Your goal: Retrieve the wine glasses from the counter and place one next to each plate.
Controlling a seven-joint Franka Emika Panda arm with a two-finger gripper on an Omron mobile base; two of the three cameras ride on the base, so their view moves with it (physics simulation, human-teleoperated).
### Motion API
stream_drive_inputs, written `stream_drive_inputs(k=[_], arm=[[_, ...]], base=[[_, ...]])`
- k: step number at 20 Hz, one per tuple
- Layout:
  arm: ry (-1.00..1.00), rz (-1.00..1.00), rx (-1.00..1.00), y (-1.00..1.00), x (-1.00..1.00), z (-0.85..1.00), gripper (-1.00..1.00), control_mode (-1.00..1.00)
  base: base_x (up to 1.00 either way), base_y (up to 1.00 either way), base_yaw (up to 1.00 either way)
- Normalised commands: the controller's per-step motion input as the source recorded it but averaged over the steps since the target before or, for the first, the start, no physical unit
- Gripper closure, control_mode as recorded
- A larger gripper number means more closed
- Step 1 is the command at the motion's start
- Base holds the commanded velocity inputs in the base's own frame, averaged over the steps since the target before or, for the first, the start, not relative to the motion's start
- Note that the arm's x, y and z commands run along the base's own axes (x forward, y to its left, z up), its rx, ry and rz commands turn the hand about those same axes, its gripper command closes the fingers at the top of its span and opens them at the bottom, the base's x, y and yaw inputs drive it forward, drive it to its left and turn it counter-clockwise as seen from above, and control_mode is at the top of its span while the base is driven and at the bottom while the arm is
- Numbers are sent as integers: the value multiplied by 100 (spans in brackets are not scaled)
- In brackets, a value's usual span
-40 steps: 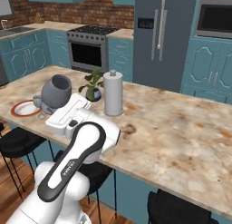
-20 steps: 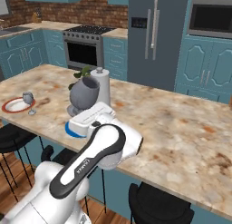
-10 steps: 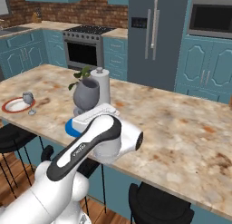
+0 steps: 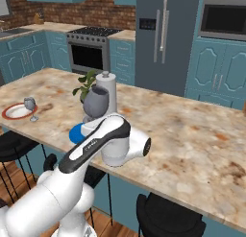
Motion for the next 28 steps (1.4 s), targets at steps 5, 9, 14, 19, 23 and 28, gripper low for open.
stream_drive_inputs(k=[5, 9, 14, 19, 23, 28], arm=[[2, 0, 0, -10, 31, -29, 100, -100], [0, 0, -1, -15, 26, -30, 100, -100], [-2, 0, -6, -2, 7, -28, 100, -100], [-3, 0, -12, -2, 1, -35, 100, -100], [0, 0, -13, -2, 0, -38, 100, -100], [0, 0, -13, 0, 7, -37, 100, -100]], base=[[0, 0, 0], [0, 0, 0], [0, 0, 0], [0, 0, 0], [0, 0, 0], [0, 0, 0]])
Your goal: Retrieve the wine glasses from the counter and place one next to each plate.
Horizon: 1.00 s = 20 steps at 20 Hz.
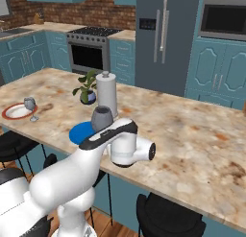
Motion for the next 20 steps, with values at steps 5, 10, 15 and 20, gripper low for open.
stream_drive_inputs(k=[5, 10, 15, 20], arm=[[0, 0, -8, 0, 21, -31, 100, -100], [4, -1, -3, -4, 31, -22, 100, -100], [-1, 0, -2, -4, 32, -22, 100, -100], [-3, 0, 0, -11, 25, -27, 100, -100]], base=[[0, 0, 0], [0, 0, 0], [0, 0, 0], [0, 0, 0]])
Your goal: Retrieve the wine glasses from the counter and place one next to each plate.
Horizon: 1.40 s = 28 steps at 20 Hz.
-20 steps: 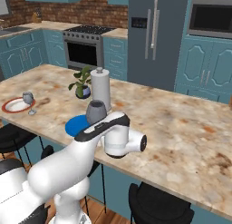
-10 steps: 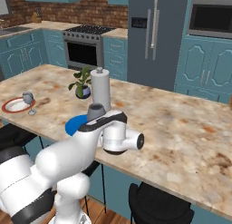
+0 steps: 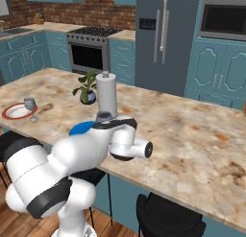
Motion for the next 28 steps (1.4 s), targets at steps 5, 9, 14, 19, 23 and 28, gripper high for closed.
stream_drive_inputs(k=[5, 9, 14, 19, 23, 28], arm=[[0, 0, 0, -8, 31, -28, 100, -100], [0, 0, 0, -1, 37, -30, 100, -100], [0, 0, 0, -2, 31, -23, 100, -100], [0, 0, 0, 0, 22, -26, 100, -100], [0, 0, 0, 0, 24, -28, 100, -100], [10, 0, 0, 0, 34, -27, 100, -100]], base=[[0, 0, 0], [0, 0, 0], [0, 0, 0], [0, 0, 0], [0, 0, 0], [0, 0, 0]])
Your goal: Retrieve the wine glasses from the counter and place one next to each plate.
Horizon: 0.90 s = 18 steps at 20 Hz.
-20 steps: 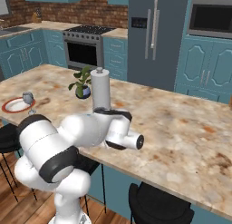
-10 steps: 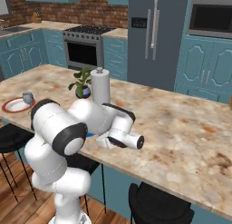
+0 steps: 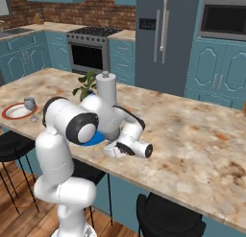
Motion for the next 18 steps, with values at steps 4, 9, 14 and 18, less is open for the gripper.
stream_drive_inputs(k=[4, 9, 14, 18], arm=[[10, 0, 0, 0, 40, -28, 100, -100], [1, 0, 0, 0, 35, -28, 100, -100], [-4, 2, 0, -1, 6, -20, 100, -100], [-16, 4, -1, 0, 0, -20, 100, -100]], base=[[0, 0, 0], [0, 0, 0], [0, 0, 0], [0, 0, 0]])
